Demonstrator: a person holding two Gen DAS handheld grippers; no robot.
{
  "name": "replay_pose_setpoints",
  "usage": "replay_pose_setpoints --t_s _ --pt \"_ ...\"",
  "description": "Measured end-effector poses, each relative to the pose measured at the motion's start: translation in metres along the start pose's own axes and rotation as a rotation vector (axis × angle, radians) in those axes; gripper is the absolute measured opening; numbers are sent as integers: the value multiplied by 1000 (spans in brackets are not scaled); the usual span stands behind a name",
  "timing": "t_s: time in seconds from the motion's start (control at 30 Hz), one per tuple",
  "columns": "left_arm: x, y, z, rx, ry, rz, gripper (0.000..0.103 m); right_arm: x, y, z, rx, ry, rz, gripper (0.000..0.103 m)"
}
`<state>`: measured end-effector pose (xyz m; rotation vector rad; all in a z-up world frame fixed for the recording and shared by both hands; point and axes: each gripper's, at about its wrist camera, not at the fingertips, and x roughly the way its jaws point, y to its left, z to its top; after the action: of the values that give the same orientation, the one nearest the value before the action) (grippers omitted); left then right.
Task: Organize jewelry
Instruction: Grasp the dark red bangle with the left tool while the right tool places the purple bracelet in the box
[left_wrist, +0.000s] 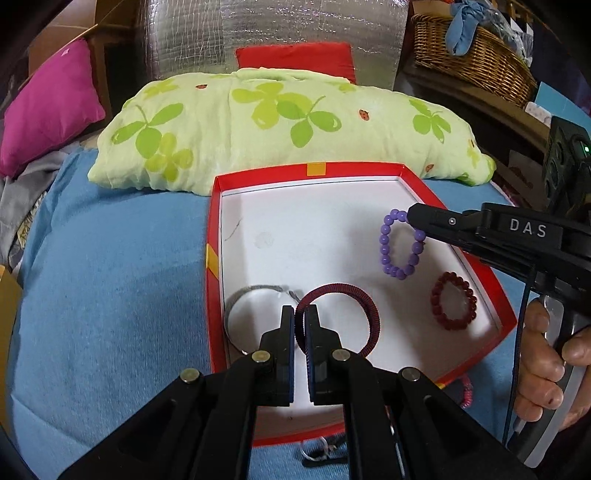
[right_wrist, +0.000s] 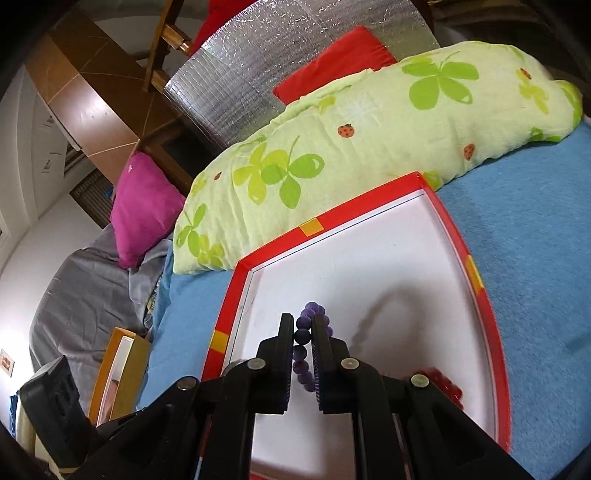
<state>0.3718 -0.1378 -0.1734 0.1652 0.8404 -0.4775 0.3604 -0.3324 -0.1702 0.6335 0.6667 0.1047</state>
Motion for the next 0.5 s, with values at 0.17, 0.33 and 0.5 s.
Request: replay_pose_setpoints --t_s 0.17,0.33,0.5 --pt "7 0 6 15 -1 14 6 11 -3 4 -3 16 -12 11" --pt "14 -3 10 27 3 12 6 14 -9 9 9 21 -27 11" --pt "22 -8 11 42 15 14 6 19 -17 13 30 31 -49 11"
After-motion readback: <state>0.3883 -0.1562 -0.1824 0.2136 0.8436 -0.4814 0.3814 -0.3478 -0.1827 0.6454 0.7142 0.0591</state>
